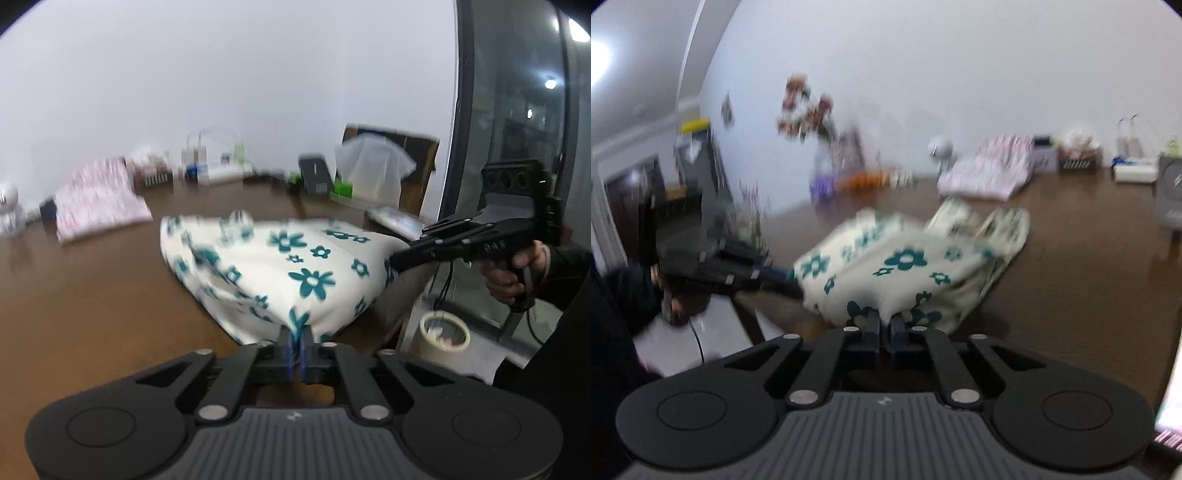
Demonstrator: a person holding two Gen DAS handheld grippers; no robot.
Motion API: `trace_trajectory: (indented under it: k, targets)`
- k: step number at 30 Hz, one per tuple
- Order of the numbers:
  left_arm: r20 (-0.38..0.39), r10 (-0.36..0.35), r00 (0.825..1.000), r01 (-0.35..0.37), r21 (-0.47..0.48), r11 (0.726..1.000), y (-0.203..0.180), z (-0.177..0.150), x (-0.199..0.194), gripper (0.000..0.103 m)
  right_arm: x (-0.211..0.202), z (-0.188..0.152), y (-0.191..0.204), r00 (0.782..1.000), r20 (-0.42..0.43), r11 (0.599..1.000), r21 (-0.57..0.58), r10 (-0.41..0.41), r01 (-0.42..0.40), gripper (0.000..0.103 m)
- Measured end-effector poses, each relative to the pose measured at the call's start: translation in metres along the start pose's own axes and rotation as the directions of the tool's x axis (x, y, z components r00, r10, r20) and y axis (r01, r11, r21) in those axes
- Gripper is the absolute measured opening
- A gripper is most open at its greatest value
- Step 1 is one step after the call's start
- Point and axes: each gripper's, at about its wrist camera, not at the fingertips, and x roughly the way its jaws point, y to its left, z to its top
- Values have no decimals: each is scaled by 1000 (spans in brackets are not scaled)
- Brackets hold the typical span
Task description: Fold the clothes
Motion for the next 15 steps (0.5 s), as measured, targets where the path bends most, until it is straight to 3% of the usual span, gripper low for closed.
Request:
trace_trajectory:
  k: [3, 6, 9, 10, 11, 15]
  targets:
    - [4, 18, 1000, -18, -8, 1000, 7, 4, -7, 0, -14, 15, -7, 998, -3, 997, -60, -57, 56, 4]
    - [-40, 11, 999, -13, -52, 999, 13, -1, -4, 0, -11, 15, -12, 997, -80, 999, -54, -10, 6, 6]
    - [34, -24, 999, 26, -72, 997, 9, 12, -10, 14, -14, 17, -4, 989, -145, 991, -126, 20, -39, 21]
    - [61, -35, 998, 39, -75, 996, 7, 18, -13, 26, -19, 19, 0, 988, -151, 985, -167, 16, -42, 31]
    - [86, -45, 995, 51, -71, 996, 5, 25, -13, 35, -23, 24, 2, 992, -126, 983, -185, -1, -23, 34]
    - [131, -57, 990, 56, 10, 998, -12, 59, 25, 39, -18, 44, 2, 1000, -15, 986, -168, -11, 9, 31]
